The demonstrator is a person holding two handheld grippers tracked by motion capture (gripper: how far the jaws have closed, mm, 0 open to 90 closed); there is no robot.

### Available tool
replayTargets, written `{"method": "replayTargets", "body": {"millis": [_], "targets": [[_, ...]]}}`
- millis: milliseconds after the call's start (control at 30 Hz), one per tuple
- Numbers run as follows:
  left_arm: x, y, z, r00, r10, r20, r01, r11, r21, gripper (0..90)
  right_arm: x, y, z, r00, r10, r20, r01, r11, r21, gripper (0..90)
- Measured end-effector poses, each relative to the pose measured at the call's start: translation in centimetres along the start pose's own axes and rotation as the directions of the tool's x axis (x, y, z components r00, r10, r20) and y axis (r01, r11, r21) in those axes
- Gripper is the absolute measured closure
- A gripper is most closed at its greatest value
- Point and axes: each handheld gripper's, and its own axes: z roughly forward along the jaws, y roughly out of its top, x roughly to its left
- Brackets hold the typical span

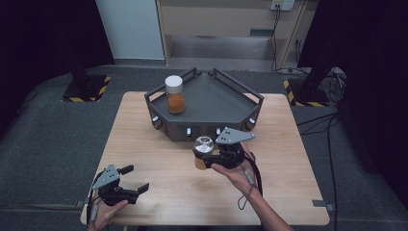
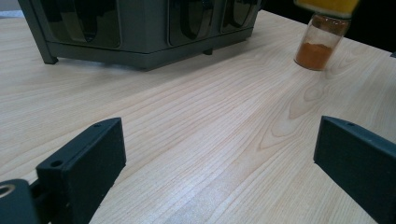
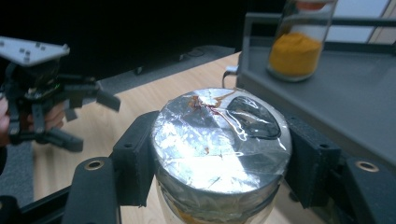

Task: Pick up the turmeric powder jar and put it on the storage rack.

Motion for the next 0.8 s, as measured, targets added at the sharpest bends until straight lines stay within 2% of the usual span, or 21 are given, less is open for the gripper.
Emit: {"method": "replayTargets", "body": {"millis": [300,633,800], "targets": [[0.0,0.0,0.1,1.0,0.002,0.002,-0.002,1.0,0.001,1.5,-0.9,3.0,0.1,0.9985,0.007,0.053,-0.008,1.0,0.003,34.8],[0.0,0.1,0.1,1.0,0.006,0.005,-0.006,1.0,0.003,1.5,-1.4,5.4,1.4,0.9952,0.0,0.098,-0.002,1.0,0.02,34.8],[0.0,0.1,0.1,1.0,0.007,0.007,-0.007,1.0,0.003,1.5,-1.7,6.3,1.9,0.9935,0.001,0.114,-0.002,1.0,0.012,34.7]]}}
